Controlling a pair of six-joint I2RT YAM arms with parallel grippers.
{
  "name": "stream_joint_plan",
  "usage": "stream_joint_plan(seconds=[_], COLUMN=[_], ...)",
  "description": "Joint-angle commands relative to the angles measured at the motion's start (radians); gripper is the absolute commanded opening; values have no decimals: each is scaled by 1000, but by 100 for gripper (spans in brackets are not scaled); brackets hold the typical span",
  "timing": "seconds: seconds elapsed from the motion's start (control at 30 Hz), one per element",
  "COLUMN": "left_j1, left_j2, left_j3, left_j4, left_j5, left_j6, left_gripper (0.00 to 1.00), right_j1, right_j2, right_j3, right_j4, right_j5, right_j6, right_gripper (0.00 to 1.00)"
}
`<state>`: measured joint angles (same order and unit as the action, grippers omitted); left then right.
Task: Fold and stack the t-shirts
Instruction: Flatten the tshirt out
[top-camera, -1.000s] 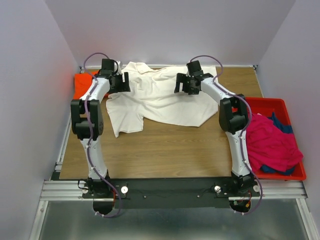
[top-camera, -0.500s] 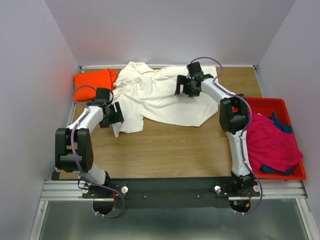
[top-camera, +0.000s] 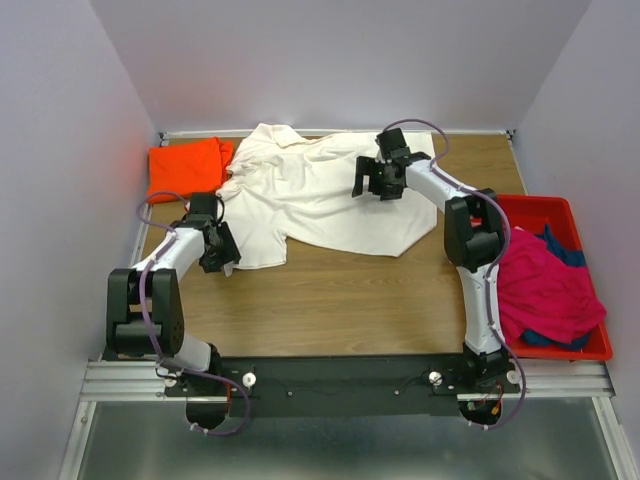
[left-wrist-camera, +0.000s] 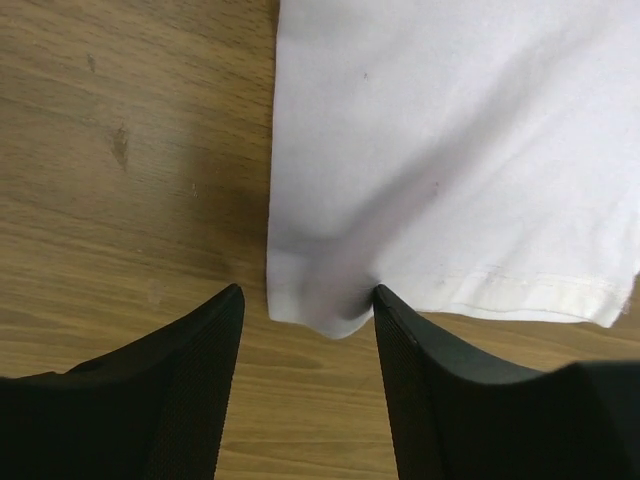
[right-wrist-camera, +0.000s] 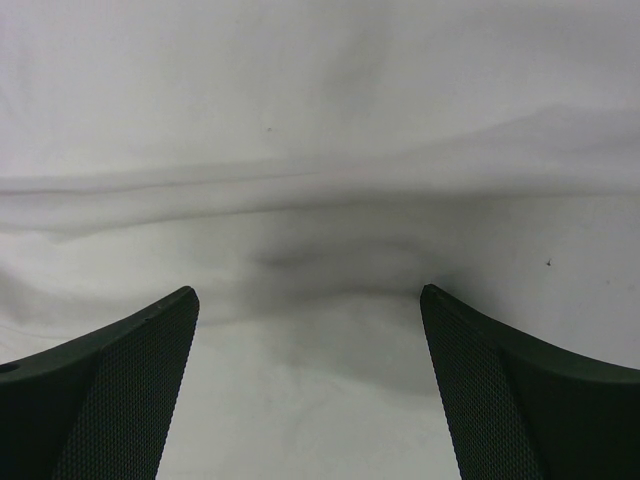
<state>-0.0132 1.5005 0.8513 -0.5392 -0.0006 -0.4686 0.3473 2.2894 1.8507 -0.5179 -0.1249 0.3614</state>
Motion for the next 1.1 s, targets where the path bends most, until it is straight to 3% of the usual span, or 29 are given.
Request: stream_joint_plan(seconds=[0.0,0.27,1.07], left_j1=[35,108,108], left_j2=[-69,-155,24], left_j3=[-17,-78,-112], left_j4=[41,74,114], left_j5=[-33,-22,148], left_j6=[-39,-48,47], left_gripper=[57,55,48], right_j1=[-2,-4,-2], right_j2=[-42,-64,-68], right_j3=[-25,-80,-97], right_j4=[-22,-22,-21], right_j5=[-27,-35,-30], right_j6=[-6,-2,11], right_gripper=[98,97,97])
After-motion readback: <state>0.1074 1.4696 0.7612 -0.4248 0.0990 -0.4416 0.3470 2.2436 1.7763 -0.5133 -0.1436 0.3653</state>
